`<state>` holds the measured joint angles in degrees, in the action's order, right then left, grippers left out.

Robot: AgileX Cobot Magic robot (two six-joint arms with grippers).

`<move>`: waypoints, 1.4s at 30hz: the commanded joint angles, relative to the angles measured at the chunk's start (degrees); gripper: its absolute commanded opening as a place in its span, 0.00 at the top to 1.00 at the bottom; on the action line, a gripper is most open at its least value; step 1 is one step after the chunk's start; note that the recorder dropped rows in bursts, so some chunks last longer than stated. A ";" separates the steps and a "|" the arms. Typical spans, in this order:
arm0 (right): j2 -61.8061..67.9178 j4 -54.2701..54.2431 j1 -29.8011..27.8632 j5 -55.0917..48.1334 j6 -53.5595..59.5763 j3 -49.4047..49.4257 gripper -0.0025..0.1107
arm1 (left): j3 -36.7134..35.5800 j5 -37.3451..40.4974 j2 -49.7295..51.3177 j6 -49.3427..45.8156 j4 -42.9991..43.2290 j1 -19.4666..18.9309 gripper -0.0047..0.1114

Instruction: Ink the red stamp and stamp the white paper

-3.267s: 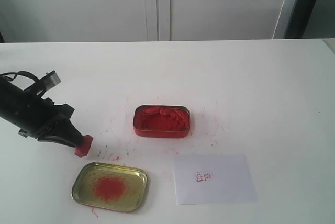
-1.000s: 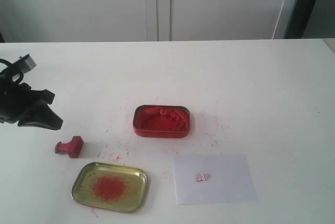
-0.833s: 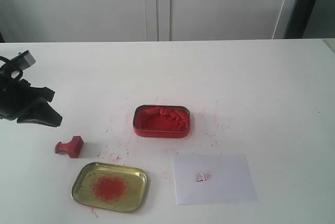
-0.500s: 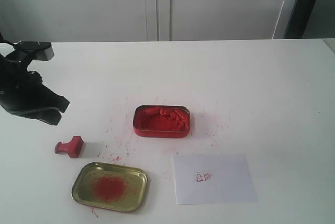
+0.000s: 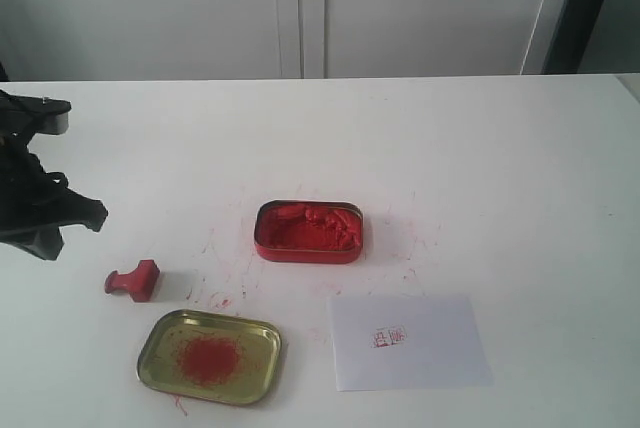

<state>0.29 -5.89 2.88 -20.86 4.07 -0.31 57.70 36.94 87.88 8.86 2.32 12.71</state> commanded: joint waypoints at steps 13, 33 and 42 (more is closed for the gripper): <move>-0.29 0.09 0.06 0.79 0.15 0.31 0.98 | -0.30 6.85 -1.97 4.53 -1.87 -0.02 0.96; -0.29 0.09 0.06 0.79 0.15 0.31 0.98 | -3.49 16.99 -16.05 6.15 2.77 -0.02 0.96; -0.29 0.09 0.06 0.79 0.15 0.31 0.98 | -8.87 19.46 -25.39 6.15 2.66 -0.02 0.96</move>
<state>0.29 -5.89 2.88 -20.86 4.07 -0.31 50.16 54.63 65.24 14.54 5.34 12.71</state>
